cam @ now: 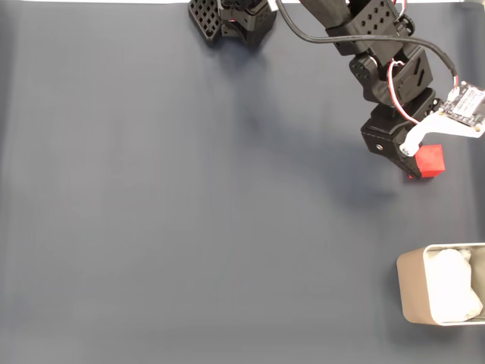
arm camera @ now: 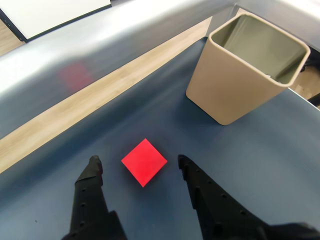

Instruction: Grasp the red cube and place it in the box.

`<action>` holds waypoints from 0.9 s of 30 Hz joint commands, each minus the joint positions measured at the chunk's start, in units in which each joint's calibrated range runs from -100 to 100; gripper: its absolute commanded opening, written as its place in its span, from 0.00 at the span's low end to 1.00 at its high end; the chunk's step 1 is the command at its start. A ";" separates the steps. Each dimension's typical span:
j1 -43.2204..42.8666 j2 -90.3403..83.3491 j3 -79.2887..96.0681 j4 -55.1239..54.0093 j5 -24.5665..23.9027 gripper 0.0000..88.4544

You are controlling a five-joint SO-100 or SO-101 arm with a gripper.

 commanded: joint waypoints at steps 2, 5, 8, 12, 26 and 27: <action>-0.76 0.83 -3.11 -2.06 -0.20 0.40; -1.04 1.78 -3.11 -2.80 -0.20 0.40; -1.47 2.48 -3.20 -3.53 -0.39 0.40; -1.89 3.34 -3.20 -4.35 -0.44 0.40; -2.75 5.60 -3.20 -5.75 -0.78 0.40; -2.75 5.60 -3.11 -5.75 -0.78 0.40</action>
